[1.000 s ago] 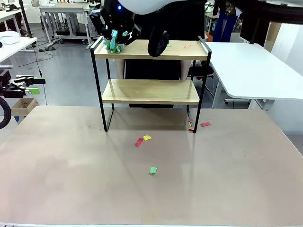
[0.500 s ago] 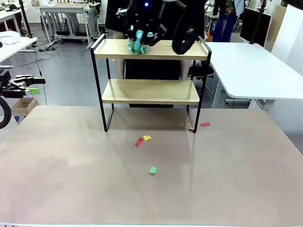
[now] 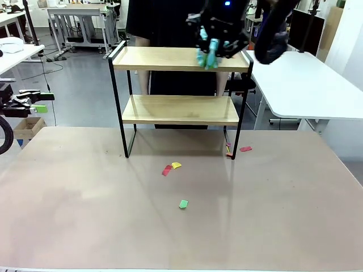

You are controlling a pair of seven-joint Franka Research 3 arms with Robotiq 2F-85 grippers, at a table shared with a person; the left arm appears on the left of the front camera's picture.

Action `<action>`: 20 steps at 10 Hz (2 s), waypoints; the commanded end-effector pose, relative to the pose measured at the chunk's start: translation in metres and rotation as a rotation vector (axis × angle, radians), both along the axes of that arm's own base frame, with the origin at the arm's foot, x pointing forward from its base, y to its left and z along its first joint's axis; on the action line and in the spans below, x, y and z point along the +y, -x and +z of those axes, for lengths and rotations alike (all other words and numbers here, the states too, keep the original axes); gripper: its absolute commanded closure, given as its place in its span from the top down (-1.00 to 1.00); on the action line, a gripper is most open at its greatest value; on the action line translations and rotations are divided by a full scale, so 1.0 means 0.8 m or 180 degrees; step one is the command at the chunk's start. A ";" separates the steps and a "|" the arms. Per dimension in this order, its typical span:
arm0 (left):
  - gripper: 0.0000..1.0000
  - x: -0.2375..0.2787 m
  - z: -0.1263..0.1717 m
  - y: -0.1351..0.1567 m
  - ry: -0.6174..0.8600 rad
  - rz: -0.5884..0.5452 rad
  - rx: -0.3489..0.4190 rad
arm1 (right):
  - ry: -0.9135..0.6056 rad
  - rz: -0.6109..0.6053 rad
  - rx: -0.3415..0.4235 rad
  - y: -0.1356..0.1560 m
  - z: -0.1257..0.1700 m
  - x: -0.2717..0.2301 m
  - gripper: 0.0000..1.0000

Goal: Clean the shelf.
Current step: Clean the specific section of the Shelf indicated by the human with the Duster.

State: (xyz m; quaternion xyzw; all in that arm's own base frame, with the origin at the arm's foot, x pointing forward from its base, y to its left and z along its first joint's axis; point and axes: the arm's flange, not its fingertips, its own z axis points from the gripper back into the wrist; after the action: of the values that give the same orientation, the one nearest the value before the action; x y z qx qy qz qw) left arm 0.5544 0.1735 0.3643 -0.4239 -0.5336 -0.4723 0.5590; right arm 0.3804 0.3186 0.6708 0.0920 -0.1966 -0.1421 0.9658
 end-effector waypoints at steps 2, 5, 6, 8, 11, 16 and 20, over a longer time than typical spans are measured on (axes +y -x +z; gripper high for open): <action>1.00 -0.001 0.003 0.002 -0.0005 0.0003 -0.0012 | 0.0222 -0.0166 0.0096 0.035 0.009 -0.058 -0.74; 1.00 -0.001 0.003 0.002 -0.0005 0.0003 -0.0012 | 0.0597 -0.0361 -0.0032 0.050 0.020 -0.076 -0.74; 1.00 -0.001 0.003 0.002 -0.0005 0.0003 -0.0012 | 0.0616 -0.0322 -0.0166 0.058 0.028 -0.078 -0.74; 1.00 -0.001 0.003 0.002 -0.0005 0.0003 -0.0012 | 0.0465 -0.0180 -0.0458 0.073 0.044 -0.083 -0.74; 1.00 -0.001 0.003 0.002 -0.0005 0.0003 -0.0012 | 0.0449 -0.0179 -0.0709 0.090 0.060 -0.086 -0.74; 1.00 -0.001 0.003 0.002 -0.0005 0.0003 -0.0012 | 0.0166 0.0311 -0.1044 0.113 0.082 -0.083 -0.74; 1.00 -0.001 0.003 0.002 -0.0005 0.0003 -0.0012 | -0.0807 0.1857 -0.1014 0.136 0.108 -0.084 -0.74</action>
State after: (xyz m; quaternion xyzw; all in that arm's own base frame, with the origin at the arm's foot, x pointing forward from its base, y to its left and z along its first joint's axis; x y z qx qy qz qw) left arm 0.5544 0.1734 0.3644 -0.4238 -0.5337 -0.4724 0.5589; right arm 0.2737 0.2721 0.7665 0.2318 -0.3387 0.0619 0.9098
